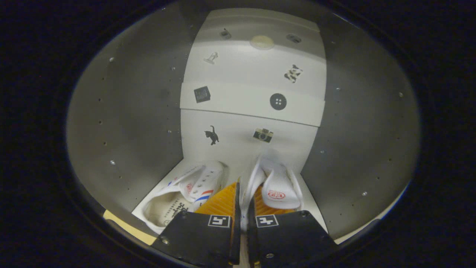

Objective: Open the shoe cabinet door, grab the shoes and put them into the shoe cabinet, then close the shoe cabinet door.

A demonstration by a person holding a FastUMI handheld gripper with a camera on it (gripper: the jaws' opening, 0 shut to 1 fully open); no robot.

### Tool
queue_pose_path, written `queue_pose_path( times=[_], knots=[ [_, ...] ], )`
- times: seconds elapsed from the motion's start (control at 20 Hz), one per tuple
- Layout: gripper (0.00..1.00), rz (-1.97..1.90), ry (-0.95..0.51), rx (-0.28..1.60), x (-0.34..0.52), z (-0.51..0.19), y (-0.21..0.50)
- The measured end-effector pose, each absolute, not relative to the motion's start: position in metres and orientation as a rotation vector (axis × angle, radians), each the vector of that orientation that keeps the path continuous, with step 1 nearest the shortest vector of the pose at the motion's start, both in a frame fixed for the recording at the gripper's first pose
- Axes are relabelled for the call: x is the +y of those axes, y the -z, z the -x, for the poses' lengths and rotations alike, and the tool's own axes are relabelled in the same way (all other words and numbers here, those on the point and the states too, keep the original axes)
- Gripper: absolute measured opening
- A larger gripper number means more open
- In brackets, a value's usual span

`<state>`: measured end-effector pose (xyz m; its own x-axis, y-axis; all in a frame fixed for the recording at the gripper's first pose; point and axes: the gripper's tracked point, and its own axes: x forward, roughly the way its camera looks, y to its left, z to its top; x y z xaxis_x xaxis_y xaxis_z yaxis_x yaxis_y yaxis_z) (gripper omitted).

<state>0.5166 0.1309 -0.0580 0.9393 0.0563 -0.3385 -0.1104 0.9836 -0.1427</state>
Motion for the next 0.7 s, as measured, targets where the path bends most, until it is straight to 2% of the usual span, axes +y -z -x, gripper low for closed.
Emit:
queue_pose_path(
  times=[0.5,0.7],
  knots=[
    [0.12,0.130,-0.087,0.490,0.133,-0.542,0.099],
    [0.15,0.124,-0.067,0.513,0.133,-0.537,0.101]
  ],
)
